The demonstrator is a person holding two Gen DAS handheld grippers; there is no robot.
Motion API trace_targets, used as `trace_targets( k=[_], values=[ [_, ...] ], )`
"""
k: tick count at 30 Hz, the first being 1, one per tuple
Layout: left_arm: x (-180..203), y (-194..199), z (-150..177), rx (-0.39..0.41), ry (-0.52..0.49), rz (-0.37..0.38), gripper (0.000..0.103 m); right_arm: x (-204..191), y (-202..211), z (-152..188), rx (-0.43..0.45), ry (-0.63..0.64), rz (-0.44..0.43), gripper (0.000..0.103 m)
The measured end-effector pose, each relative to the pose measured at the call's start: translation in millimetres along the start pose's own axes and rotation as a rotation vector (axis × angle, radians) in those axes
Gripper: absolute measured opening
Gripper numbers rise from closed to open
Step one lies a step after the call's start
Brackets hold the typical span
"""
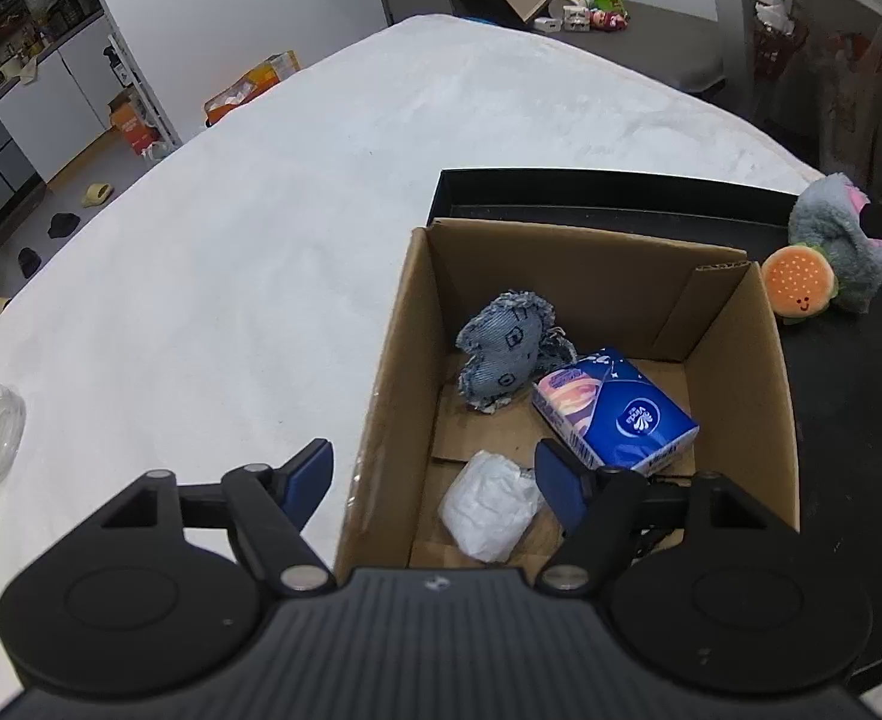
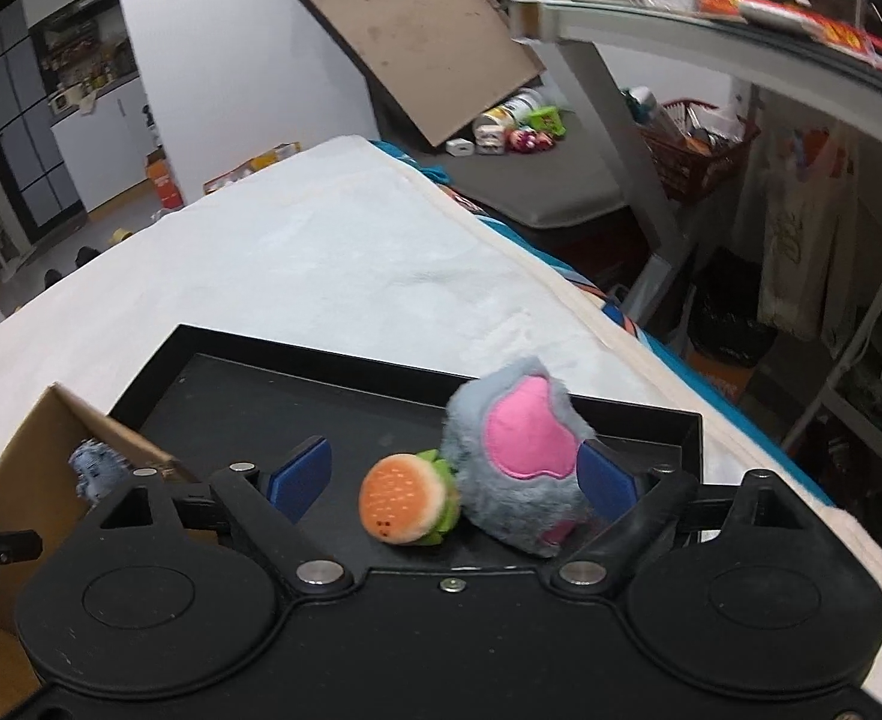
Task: Organize soft objects
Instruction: 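Grasp the grey plush with pink face using the right tool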
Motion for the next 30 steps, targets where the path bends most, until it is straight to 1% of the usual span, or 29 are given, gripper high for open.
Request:
trace_targets(
  k=[7, 11, 14, 17, 18, 19, 21, 22, 25, 30],
  values=[
    [11.5, -8.6, -10.1, -0.017, -0.039, -0.032, 0.073, 21.4, -16.9, 1.3, -0.014, -0.049, 0.017, 0.091],
    [12.8, -11.5, -15.0, -0.023, -0.041, -0.043, 0.073, 33.2, -30.2, 4.0, -0.025, -0.083, 0.026, 0.091],
    [13.8, -12.1, -16.7, -0.027, -0.042, -0.051, 0.073, 39.9, -35.9, 5.7, -0.033, -0.131, 0.000, 0.090],
    [14.7, -12.9, -17.3, -0.032, -0.047, -0.064, 0.073, 44.1, -42.6, 9.7, -0.053, -0.144, -0.009, 0.081],
    [14.8, -13.2, -17.5, -0.034, -0.048, -0.068, 0.073, 44.7, -44.8, 11.5, -0.064, -0.158, -0.020, 0.073],
    [15.2, -13.3, -17.7, -0.036, -0.049, -0.069, 0.073, 45.4, -46.9, 12.7, -0.077, -0.179, -0.039, 0.062],
    [15.6, -12.9, -18.1, -0.037, -0.052, -0.068, 0.073, 48.0, -48.1, 13.9, -0.088, -0.200, -0.043, 0.054],
    [15.4, -12.1, -18.2, -0.035, -0.053, -0.065, 0.073, 48.5, -46.8, 13.7, -0.083, -0.193, -0.038, 0.048],
    [14.2, -10.0, -18.5, -0.031, -0.057, -0.070, 0.073, 49.2, -41.3, 13.2, -0.078, -0.182, -0.026, 0.041],
    [15.5, -6.4, -16.0, -0.027, -0.056, -0.063, 0.073, 51.0, -34.9, 12.3, -0.087, -0.185, -0.009, 0.039]
  ],
)
Point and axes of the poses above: each gripper's, at about its wrist camera, not at the fingertips, and y roughly against the way its jaws point, x to its right, z to its underside, the point moved 10 cm from there along -y, roughly the way its jaws point, and after that the axes turned 5 degrees about -y, right-handed, at the moved point
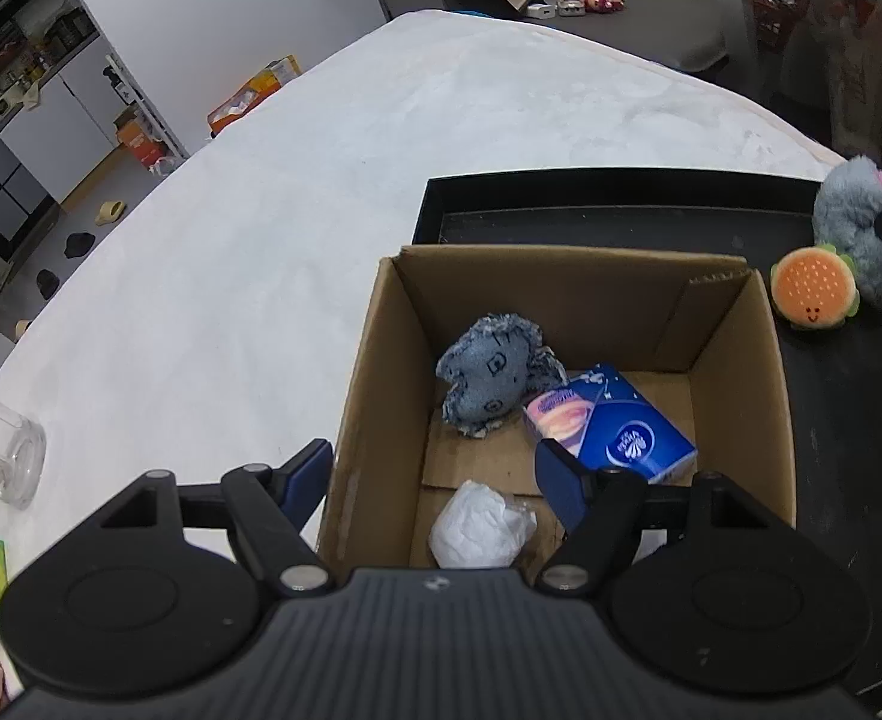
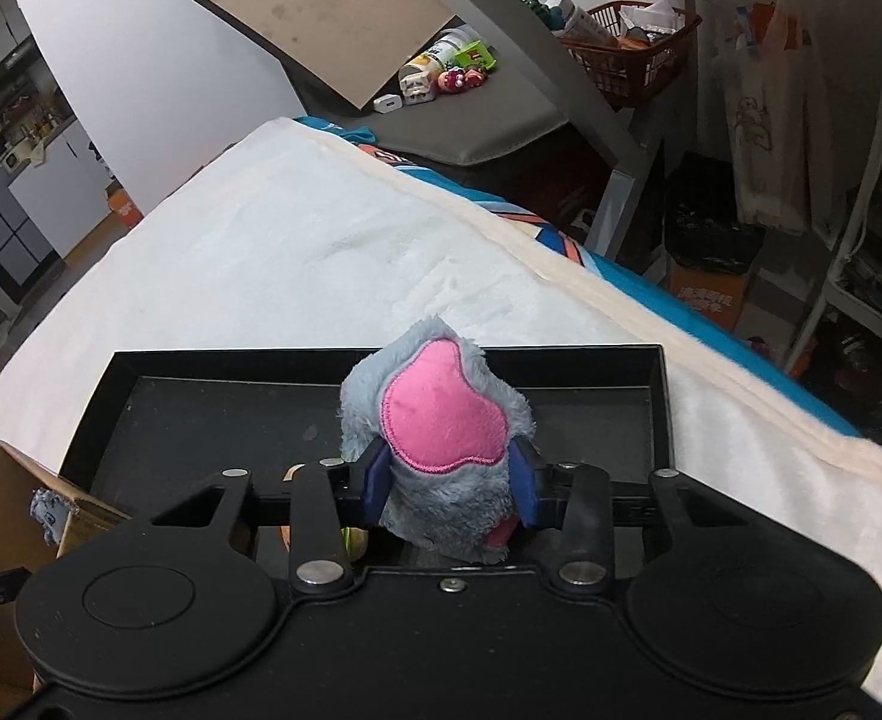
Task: Organize soft objects
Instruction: 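Carry the grey plush into the box and release it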
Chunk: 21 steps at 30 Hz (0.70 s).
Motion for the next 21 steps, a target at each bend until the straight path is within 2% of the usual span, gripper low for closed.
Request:
trace_targets(
  k=[9, 13, 16, 21],
  values=[
    [-2.7, 8.7, 9.0, -0.003, -0.006, 0.014, 0.073, 3.3, 26.6, -0.8, 0.035, -0.012, 0.022, 0.040],
    [-9.2, 12.9, 11.3, -0.002, 0.035, 0.038, 0.073, -2.2, 38.5, 1.8, 0.046, -0.021, 0.009, 0.040],
    [-15.5, 16.6, 15.6, -0.003, 0.075, 0.062, 0.073, -9.6, 43.8, 4.3, 0.045, -0.015, 0.015, 0.040],
    [-27.0, 23.6, 23.4, 0.011, 0.087, 0.075, 0.073, -33.7, 58.8, 6.0, 0.055, 0.035, -0.002, 0.040]
  ],
)
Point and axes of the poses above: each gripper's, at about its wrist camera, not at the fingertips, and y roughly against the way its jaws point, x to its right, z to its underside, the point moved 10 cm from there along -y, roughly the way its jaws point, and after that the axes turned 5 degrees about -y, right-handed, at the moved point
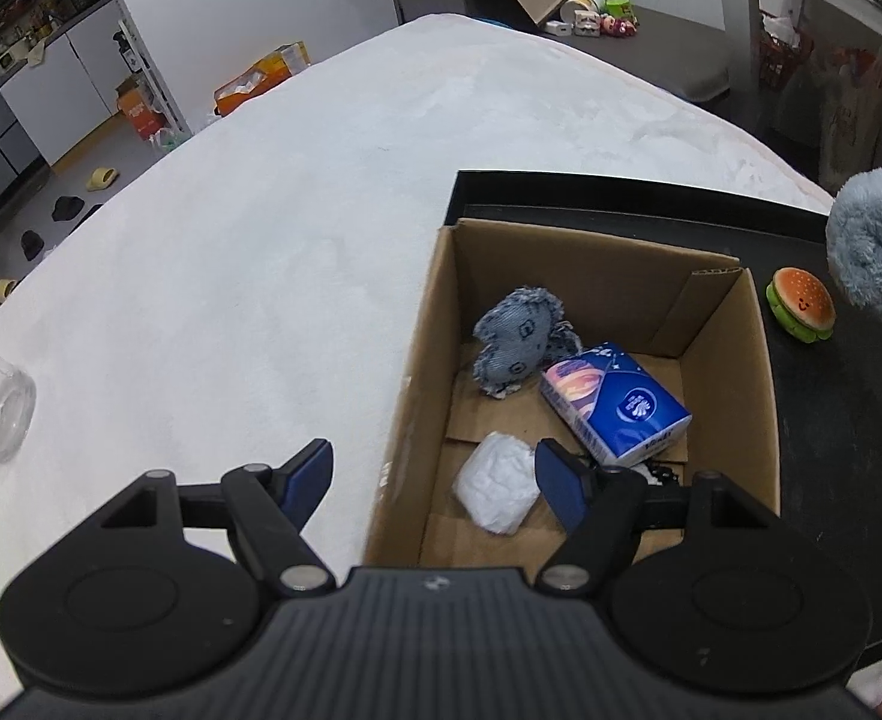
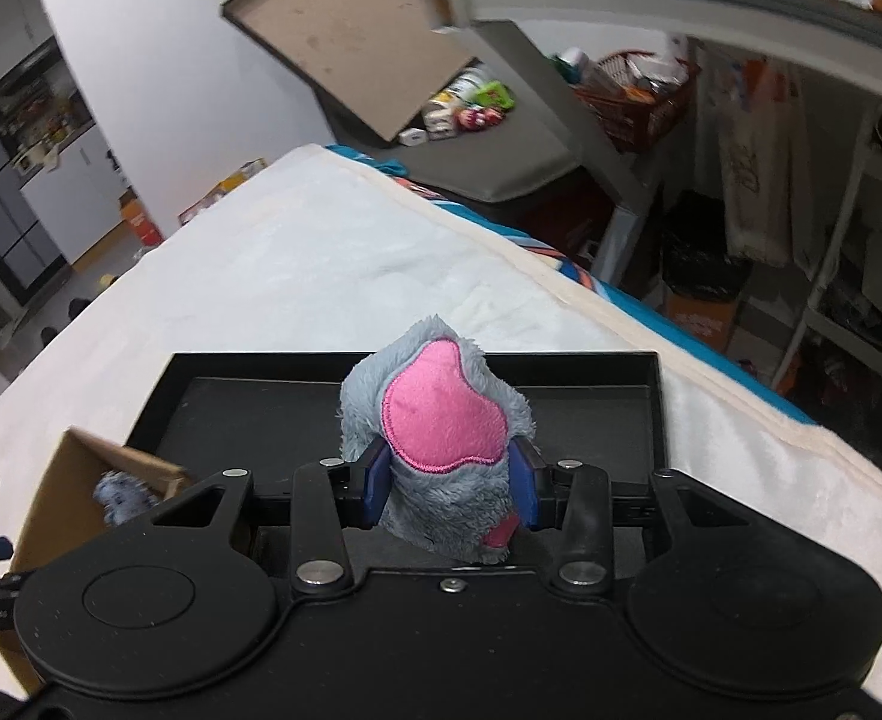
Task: Organize soft objects
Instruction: 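Carry the grey plush into the box and release it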
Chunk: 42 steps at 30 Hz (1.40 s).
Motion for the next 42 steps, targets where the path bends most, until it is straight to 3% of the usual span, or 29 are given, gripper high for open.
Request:
trace_targets(
  k=[17, 33, 42],
  values=[
    [-36.7, 19.9, 29.2, 0.053, 0.094, 0.127, 0.068, -82.5, 41.7, 24.2, -0.015, 0.099, -0.050, 0.040],
    [-32.8, 18.4, 55.4, 0.061, 0.065, 0.218, 0.022, -154.1, 59.8, 51.5, -0.036, 0.150, -0.091, 0.040],
    [-37.4, 9.7, 60.8, 0.046, 0.116, 0.245, 0.010, -183.3, 54.2, 71.3, -0.079, 0.203, -0.099, 0.040]
  ],
)
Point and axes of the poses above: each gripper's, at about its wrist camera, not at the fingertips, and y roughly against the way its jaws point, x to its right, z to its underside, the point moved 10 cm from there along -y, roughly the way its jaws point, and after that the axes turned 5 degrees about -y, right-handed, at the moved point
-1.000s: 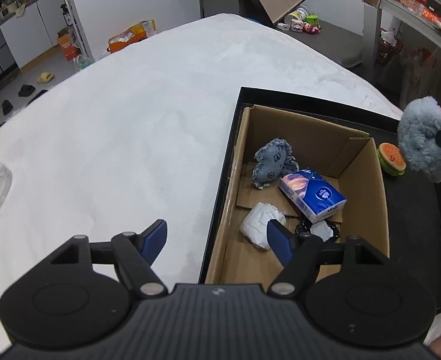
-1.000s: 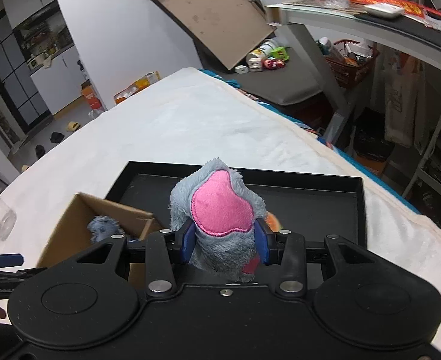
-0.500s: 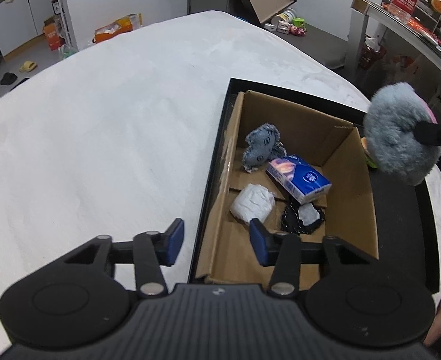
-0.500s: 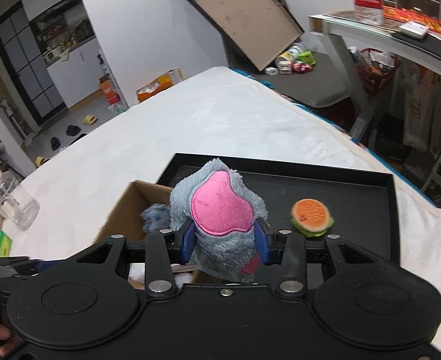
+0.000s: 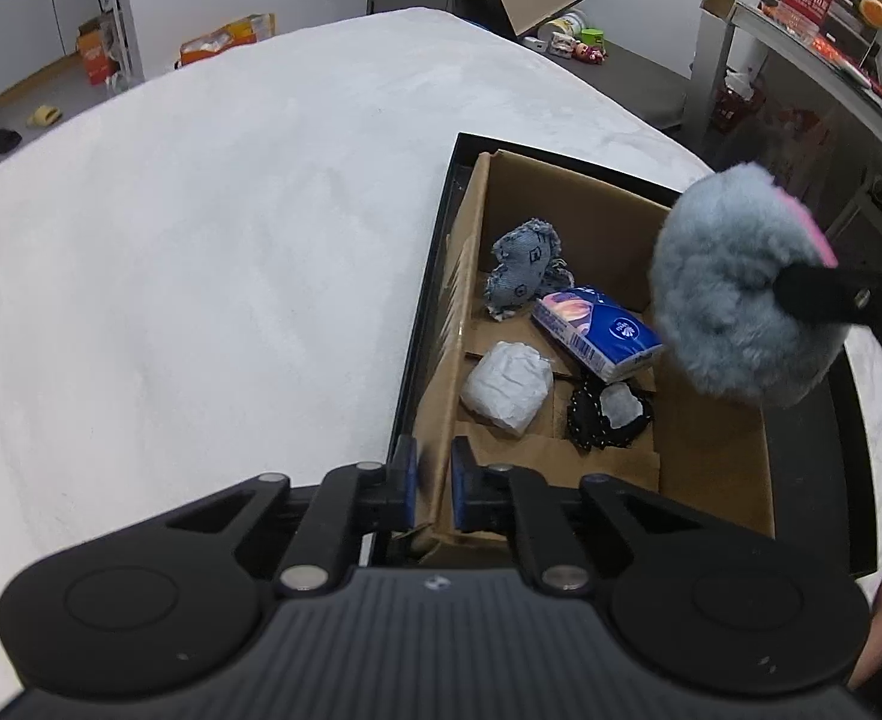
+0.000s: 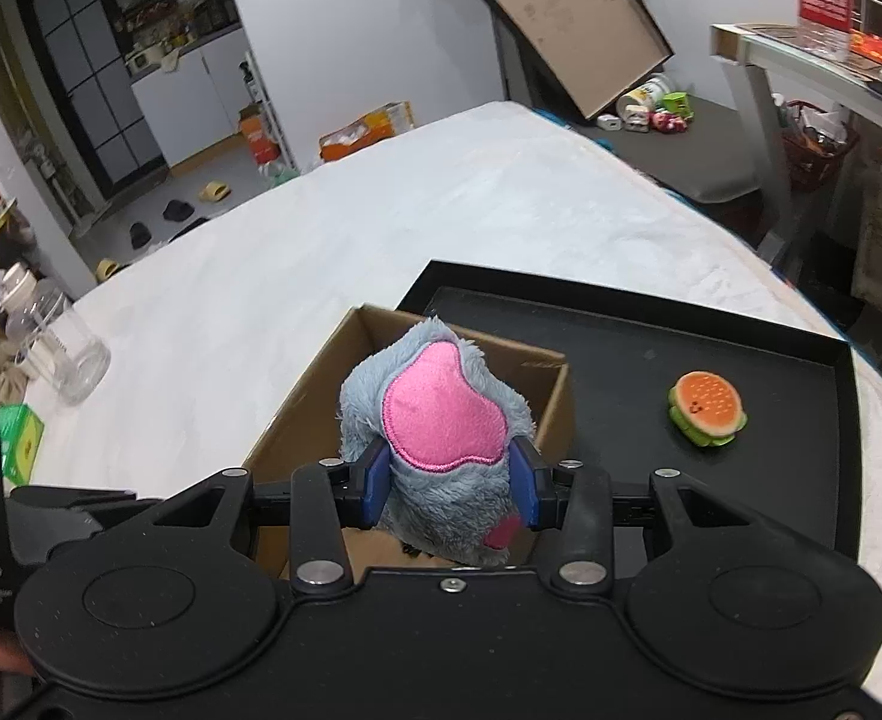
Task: Organize soft objects
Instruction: 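Carry the grey plush into the box and release it, then grasp the burger plush on the tray with the right tool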
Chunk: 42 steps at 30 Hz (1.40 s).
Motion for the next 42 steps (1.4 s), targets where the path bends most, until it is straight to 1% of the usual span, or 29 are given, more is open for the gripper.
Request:
trace_targets(
  k=[8, 11, 14, 16, 21, 25, 29, 33, 42],
  values=[
    [-4.5, -1.3, 1.6, 0.008, 0.020, 0.026, 0.010, -30.6, -11.2, 17.0, -0.060, 0.060, -0.033, 0.041],
    [-6.5, -2.0, 1.9, 0.008, 0.030, 0.034, 0.010, -41.5, -15.6, 22.7, -0.093, 0.074, -0.046, 0.042],
    [-6.3, -2.2, 1.8, 0.009, 0.028, 0.037, 0.010, -50.1, -11.6, 21.4, -0.102, 0.078, -0.095, 0.049],
    [-6.8, -2.2, 1.6, 0.007, 0.031, 0.037, 0.010, -49.6, -7.4, 17.8, -0.097, 0.064, -0.110, 0.059],
    [-5.8, -1.1, 1.4, 0.010, 0.032, 0.041, 0.010, -31.2, 1.3, 8.0, -0.073, 0.026, -0.097, 0.060],
    [-5.8, -1.0, 0.8, 0.004, 0.027, 0.029, 0.011, -15.2, 3.9, 5.9, -0.064, 0.024, -0.072, 0.060],
    [-1.9, -0.1, -1.1, -0.001, 0.006, 0.012, 0.011, 0.6, 5.5, 6.9, -0.059, 0.011, -0.056, 0.060],
    [0.2, 1.5, -4.3, 0.003, -0.002, -0.008, 0.013, 16.4, 6.2, 7.8, -0.060, 0.001, -0.047, 0.060],
    [4.7, -2.1, -11.9, -0.018, -0.025, -0.055, 0.015, 47.5, 1.2, 1.6, -0.052, -0.009, -0.046, 0.064]
  ],
)
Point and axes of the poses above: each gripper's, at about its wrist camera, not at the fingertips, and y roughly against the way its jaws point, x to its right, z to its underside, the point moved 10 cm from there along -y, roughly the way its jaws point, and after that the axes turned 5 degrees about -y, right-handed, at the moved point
